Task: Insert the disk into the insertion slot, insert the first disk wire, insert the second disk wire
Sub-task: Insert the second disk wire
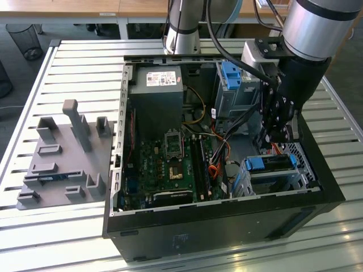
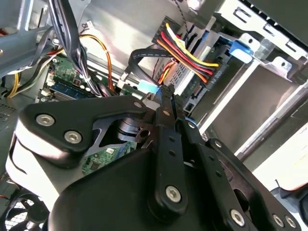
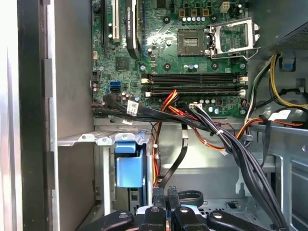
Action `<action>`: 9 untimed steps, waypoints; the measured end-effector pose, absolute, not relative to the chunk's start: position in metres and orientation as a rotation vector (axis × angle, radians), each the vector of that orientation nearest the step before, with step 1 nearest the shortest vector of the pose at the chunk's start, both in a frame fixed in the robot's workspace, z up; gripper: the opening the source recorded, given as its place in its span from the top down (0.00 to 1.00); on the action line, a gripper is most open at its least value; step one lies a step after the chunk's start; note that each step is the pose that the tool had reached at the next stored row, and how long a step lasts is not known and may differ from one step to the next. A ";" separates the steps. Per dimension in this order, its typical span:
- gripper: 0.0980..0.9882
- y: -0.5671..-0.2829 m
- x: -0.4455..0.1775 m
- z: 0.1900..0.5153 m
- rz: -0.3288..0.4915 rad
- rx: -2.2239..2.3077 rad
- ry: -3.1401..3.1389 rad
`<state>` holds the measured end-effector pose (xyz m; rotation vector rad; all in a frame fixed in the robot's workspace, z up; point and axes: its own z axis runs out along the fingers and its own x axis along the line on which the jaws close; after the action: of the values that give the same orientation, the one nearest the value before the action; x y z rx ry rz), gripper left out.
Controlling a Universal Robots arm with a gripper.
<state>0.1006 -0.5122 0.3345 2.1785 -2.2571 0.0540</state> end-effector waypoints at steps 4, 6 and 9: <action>0.95 -0.519 0.101 0.335 0.054 2.179 -2.257; 0.95 -0.521 0.101 0.335 0.054 2.179 -2.257; 0.95 -0.522 0.102 0.335 0.053 2.179 -2.257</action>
<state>0.1022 -0.5217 0.3345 2.1787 -2.2572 0.0534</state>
